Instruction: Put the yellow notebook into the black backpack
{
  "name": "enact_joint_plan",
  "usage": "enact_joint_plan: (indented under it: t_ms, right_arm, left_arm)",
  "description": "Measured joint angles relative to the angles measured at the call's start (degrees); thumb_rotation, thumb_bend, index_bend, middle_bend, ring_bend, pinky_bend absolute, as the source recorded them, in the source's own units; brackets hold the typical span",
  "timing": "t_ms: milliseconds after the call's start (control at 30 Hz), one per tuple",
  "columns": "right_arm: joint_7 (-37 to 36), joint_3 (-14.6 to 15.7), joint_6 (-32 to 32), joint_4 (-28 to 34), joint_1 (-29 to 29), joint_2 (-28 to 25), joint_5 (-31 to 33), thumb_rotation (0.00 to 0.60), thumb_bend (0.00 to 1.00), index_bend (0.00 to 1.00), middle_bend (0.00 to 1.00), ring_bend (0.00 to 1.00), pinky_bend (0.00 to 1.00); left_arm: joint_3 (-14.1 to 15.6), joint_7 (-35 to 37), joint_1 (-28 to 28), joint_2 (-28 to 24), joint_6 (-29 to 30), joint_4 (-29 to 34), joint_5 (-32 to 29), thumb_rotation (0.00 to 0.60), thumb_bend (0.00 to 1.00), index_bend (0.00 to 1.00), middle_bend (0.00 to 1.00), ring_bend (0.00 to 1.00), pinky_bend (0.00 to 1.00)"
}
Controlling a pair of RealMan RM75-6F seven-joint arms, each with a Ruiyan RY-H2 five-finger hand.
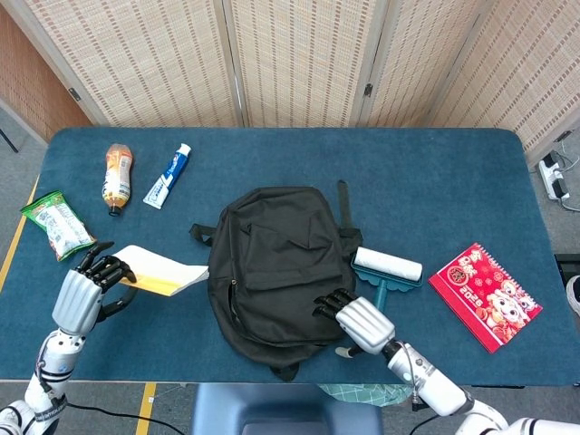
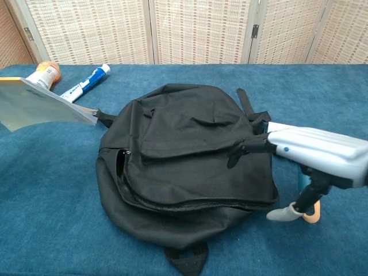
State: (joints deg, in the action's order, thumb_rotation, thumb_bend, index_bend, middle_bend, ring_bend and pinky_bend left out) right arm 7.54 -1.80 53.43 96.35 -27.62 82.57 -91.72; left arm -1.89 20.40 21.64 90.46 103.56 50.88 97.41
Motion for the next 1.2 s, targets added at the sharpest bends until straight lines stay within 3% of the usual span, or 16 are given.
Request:
enact_joint_plan:
  t_ms: [367, 1200]
  right_arm:
    - [1.15, -1.46, -2.15, -1.87, -3.25, 2.19, 4.16, 0.6, 0.21, 0.3, 0.22, 0.21, 0.14]
    - [1.73, -2.73, -3.41, 2.44, -6.7, -3.03, 10.52, 0.6, 0.3, 0.31, 0.22, 0.21, 0.14]
  left_arm:
    - [-0.23, -0.06, -0.33, -0.1, -0.09, 0.12, 0.25, 0.6, 0.51, 0.74, 0.62, 0.49, 0.26]
    - [-0.55, -0.25, -0.16, 0.09, -0.82, 0.3, 0.75, 0.6, 0.51, 0.74, 0.61, 0.49, 0.26]
